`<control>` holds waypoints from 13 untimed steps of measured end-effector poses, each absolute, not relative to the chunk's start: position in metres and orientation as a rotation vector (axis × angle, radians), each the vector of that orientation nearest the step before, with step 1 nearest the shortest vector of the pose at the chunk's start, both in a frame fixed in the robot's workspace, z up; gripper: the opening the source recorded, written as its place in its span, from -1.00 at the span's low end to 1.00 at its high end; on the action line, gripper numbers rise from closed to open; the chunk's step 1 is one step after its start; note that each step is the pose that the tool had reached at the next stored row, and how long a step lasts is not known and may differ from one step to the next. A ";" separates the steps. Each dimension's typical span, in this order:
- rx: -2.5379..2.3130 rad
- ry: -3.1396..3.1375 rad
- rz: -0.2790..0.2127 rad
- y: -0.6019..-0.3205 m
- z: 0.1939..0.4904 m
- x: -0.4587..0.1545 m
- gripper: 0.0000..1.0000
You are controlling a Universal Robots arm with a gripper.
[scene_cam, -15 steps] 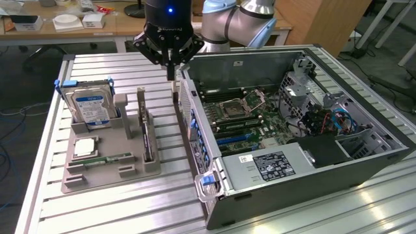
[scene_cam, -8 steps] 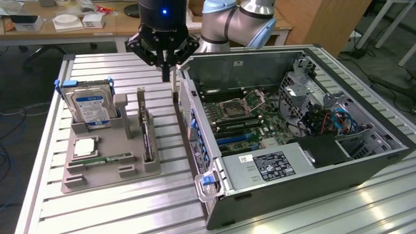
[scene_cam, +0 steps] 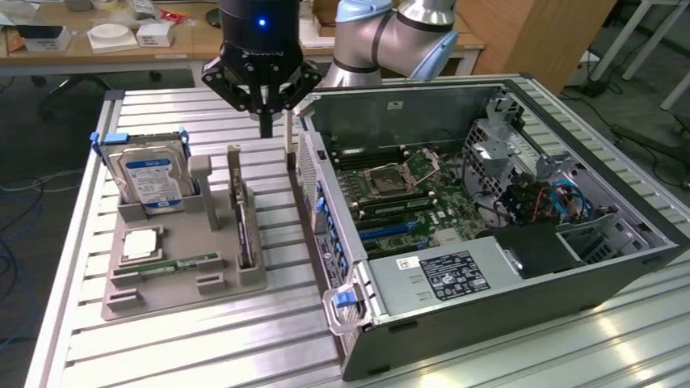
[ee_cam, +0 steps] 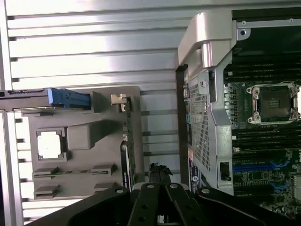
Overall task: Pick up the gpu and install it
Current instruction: 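Reach for the gpu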
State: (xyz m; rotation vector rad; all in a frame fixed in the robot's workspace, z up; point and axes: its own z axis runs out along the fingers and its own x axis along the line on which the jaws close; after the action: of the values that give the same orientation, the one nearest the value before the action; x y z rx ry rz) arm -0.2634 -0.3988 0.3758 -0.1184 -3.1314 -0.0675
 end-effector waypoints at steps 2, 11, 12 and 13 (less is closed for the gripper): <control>-0.118 -3.129 -0.067 -0.399 0.375 -0.266 -0.80; -0.118 -3.117 -0.066 -0.399 0.373 -0.276 -0.80; -0.118 -3.116 -0.066 -0.399 0.372 -0.277 -0.80; -0.118 -3.115 -0.066 -0.399 0.372 -0.278 -0.80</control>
State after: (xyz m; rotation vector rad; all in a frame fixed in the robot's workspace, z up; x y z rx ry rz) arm -0.2785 -0.3988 0.3720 -0.1183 -3.1147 -0.0660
